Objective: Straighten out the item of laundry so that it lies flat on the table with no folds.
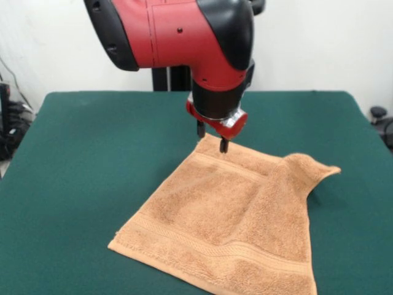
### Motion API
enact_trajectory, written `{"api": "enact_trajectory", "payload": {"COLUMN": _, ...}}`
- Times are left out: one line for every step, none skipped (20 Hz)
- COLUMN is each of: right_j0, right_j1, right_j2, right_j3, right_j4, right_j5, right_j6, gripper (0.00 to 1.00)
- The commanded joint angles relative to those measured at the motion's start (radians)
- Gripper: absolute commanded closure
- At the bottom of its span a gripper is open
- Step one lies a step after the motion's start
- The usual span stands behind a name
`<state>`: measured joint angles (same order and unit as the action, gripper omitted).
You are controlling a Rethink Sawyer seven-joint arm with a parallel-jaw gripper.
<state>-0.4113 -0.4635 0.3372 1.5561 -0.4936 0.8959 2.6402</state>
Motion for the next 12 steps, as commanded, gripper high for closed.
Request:
{"api": "enact_trajectory", "payload": {"right_j0": 0.051, "right_j1": 0.062, "right_j2": 0.065, "right_j3": 0.053, "right_j4": 0.018, "right_j5": -0.073, "right_j6": -0.071, "gripper": 0.0}}
{"api": "enact_trajectory", "payload": {"right_j0": 0.051, "right_j1": 0.064, "right_j2": 0.065, "right_j3": 0.052, "right_j4": 0.017, "right_j5": -0.073, "right_j6": -0.071, "gripper": 0.0}}
{"api": "enact_trajectory", "payload": {"right_j0": 0.052, "right_j1": 0.067, "right_j2": 0.063, "right_j3": 0.051, "right_j4": 0.016, "right_j5": -0.075, "right_j6": -0.07, "gripper": 0.0}}
{"api": "enact_trajectory", "payload": {"right_j0": 0.053, "right_j1": 0.071, "right_j2": 0.061, "right_j3": 0.048, "right_j4": 0.014, "right_j5": -0.076, "right_j6": -0.07, "gripper": 0.0}}
{"api": "enact_trajectory", "payload": {"right_j0": 0.054, "right_j1": 0.073, "right_j2": 0.059, "right_j3": 0.047, "right_j4": 0.011, "right_j5": -0.076, "right_j6": -0.069, "gripper": 0.0}}
{"api": "enact_trajectory", "payload": {"right_j0": 0.054, "right_j1": 0.075, "right_j2": 0.058, "right_j3": 0.043, "right_j4": 0.01, "right_j5": -0.073, "right_j6": -0.071, "gripper": 0.0}}
{"api": "enact_trajectory", "payload": {"right_j0": 0.053, "right_j1": 0.074, "right_j2": 0.058, "right_j3": 0.045, "right_j4": 0.01, "right_j5": -0.073, "right_j6": -0.072, "gripper": 0.0}}
{"api": "enact_trajectory", "payload": {"right_j0": 0.053, "right_j1": 0.074, "right_j2": 0.058, "right_j3": 0.044, "right_j4": 0.01, "right_j5": -0.071, "right_j6": -0.072, "gripper": 0.0}}
{"api": "enact_trajectory", "payload": {"right_j0": 0.052, "right_j1": 0.073, "right_j2": 0.057, "right_j3": 0.044, "right_j4": 0.01, "right_j5": -0.067, "right_j6": -0.073, "gripper": 0.0}}
{"api": "enact_trajectory", "payload": {"right_j0": 0.052, "right_j1": 0.072, "right_j2": 0.057, "right_j3": 0.044, "right_j4": 0.011, "right_j5": -0.064, "right_j6": -0.074, "gripper": 0.0}}
{"api": "enact_trajectory", "payload": {"right_j0": 0.051, "right_j1": 0.072, "right_j2": 0.056, "right_j3": 0.045, "right_j4": 0.011, "right_j5": -0.061, "right_j6": -0.075, "gripper": 0.0}}
{"api": "enact_trajectory", "payload": {"right_j0": 0.051, "right_j1": 0.075, "right_j2": 0.056, "right_j3": 0.04, "right_j4": 0.011, "right_j5": -0.056, "right_j6": -0.078, "gripper": 0.0}}
